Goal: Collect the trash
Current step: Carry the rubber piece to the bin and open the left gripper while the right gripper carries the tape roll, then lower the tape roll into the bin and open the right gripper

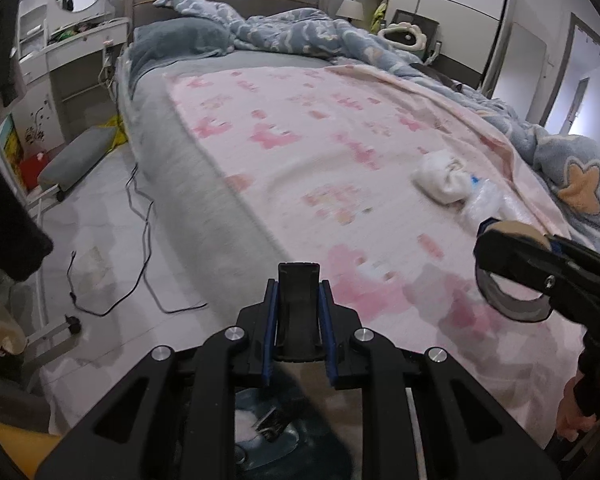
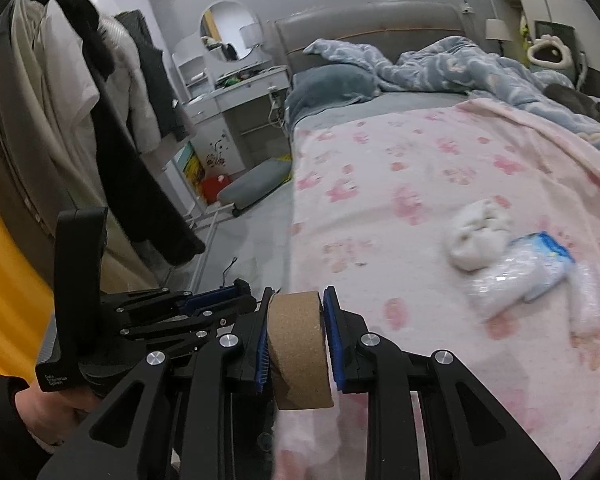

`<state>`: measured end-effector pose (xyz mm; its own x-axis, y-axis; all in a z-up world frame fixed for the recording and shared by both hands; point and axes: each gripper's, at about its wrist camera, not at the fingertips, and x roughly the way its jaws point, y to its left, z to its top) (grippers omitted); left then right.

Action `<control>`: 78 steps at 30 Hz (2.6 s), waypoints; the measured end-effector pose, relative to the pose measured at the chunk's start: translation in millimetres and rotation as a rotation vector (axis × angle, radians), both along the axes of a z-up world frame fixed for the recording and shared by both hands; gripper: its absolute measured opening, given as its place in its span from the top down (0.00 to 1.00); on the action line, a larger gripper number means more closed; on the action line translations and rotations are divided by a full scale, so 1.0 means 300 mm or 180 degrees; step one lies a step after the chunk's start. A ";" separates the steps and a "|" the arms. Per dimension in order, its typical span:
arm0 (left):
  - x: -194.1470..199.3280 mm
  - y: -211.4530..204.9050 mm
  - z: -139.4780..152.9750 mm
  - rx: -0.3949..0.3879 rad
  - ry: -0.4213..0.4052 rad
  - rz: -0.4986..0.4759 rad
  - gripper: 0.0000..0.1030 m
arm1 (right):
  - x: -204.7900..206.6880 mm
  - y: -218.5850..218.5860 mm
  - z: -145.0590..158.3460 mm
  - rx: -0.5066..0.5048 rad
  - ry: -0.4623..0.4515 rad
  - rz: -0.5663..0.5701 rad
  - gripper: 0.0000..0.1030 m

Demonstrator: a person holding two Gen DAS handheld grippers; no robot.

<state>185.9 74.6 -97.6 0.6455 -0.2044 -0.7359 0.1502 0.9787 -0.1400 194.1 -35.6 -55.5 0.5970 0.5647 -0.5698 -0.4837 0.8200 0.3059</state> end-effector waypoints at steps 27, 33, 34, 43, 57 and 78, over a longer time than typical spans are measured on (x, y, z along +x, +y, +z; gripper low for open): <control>-0.134 0.342 -0.484 0.0073 0.1406 0.0184 0.79 | -0.022 0.395 -0.131 -0.0296 0.0405 0.0364 0.76; -0.167 0.363 -0.555 0.0042 0.1652 0.0139 0.79 | -0.010 0.448 -0.207 -0.0538 0.0671 0.0389 0.76; -0.171 0.366 -0.557 0.0031 0.1658 0.0140 0.78 | -0.008 0.454 -0.222 -0.0570 0.0710 0.0397 0.76; -0.189 0.408 -0.498 -0.0112 0.1512 0.0167 0.46 | -0.007 0.525 -0.330 -0.0809 0.0978 0.0464 0.76; -0.228 0.476 -0.240 -0.0077 0.0594 0.0403 0.29 | -0.024 0.601 -0.489 -0.1210 0.1251 0.0540 0.76; -0.267 0.510 0.070 0.0197 -0.0279 0.0840 0.08 | -0.058 0.622 -0.515 -0.1452 0.1219 0.0623 0.36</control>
